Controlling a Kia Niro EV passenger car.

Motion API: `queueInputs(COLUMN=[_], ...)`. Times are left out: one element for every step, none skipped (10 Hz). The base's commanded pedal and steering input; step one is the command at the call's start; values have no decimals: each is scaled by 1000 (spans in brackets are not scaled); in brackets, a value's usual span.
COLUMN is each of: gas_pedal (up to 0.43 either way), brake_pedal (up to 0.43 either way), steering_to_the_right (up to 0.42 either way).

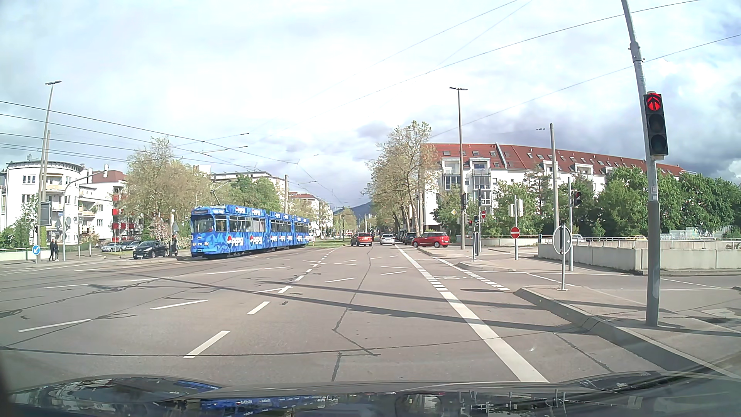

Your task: Follow the waypoints while adhering to traffic rules and regulations

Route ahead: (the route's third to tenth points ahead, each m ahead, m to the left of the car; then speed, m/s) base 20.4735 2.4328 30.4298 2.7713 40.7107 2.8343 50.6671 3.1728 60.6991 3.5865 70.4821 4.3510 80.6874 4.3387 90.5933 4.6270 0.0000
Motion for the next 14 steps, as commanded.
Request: queueInputs(gas_pedal=[0,0,0,0,0,0,0,0,0,0,0,0,0,0], brake_pedal=[152,146,152,152,152,152,152,152,152,152,152,152,152,152], steering_to_the_right=[-3,-3,-3,-3,-3,-3,-3,-3,-3,-3,-3,-3,-3,-3])
